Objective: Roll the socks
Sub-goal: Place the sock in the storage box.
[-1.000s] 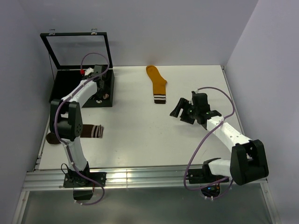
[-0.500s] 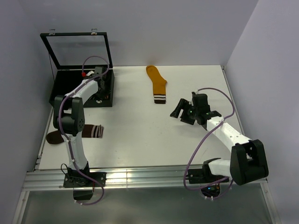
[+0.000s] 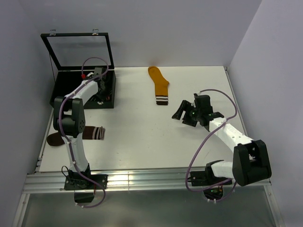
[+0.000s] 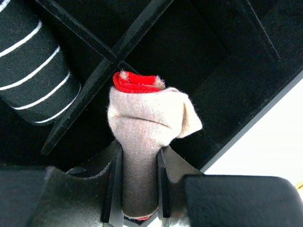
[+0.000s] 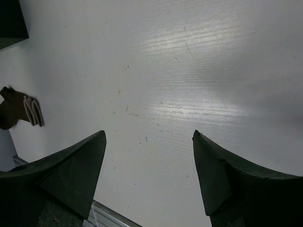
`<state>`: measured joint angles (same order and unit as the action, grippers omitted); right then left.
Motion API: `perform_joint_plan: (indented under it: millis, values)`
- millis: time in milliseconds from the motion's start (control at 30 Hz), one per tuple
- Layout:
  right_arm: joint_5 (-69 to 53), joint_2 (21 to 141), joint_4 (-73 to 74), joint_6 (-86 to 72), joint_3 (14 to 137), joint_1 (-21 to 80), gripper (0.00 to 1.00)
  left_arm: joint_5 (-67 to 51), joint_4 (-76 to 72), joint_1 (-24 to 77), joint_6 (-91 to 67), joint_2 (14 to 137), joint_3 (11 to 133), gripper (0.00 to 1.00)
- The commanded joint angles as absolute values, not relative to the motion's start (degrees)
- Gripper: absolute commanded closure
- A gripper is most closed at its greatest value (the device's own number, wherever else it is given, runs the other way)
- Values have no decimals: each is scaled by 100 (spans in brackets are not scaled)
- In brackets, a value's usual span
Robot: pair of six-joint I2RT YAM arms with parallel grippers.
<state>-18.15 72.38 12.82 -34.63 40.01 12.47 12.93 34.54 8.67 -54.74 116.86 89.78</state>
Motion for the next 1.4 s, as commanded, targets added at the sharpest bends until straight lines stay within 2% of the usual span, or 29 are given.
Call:
perform_joint_plan:
  millis: [0,100,167,200,233,267,600,700,833,1167,1367]
  values:
    - [-1890,7251,1055,-3401,3911,1187,19,1381,3920,686,-5449,11961,9000,77]
    - [-1881,7207,1055,-3384,3902,1178,19,1310,3929,624,-5440,11980,9096,69]
    - [-1890,7181,1055,-3384,3902,1169,19,1292,3911,624,-5432,11936,9105,68]
    - [-1881,7181,1055,-3384,3894,1169,19,1275,3902,624,-5440,11857,9114,62]
    - [-1890,7172,1046,-3384,3894,1169,19,1266,3894,624,-5423,11830,9123,61]
    - [-1890,7172,1046,-3384,3894,1169,19,1274,3902,624,-5414,11804,9140,54]
    - [-1925,7128,1028,-3393,3867,1134,19,1406,4201,624,-5335,11742,9325,48]
    - [-1934,7128,1028,-3393,3858,1125,19,1468,4298,633,-5318,11699,9378,38]
    - [-1951,7137,1002,-3401,3841,1125,19,1555,4386,624,-5317,11646,9474,37]
    - [-1995,7137,975,-3410,3823,1125,19,1626,4316,624,-5274,11558,9720,45]
    - [-1995,7137,984,-3401,3814,1116,19,1644,4421,615,-5238,11935,10142,48]
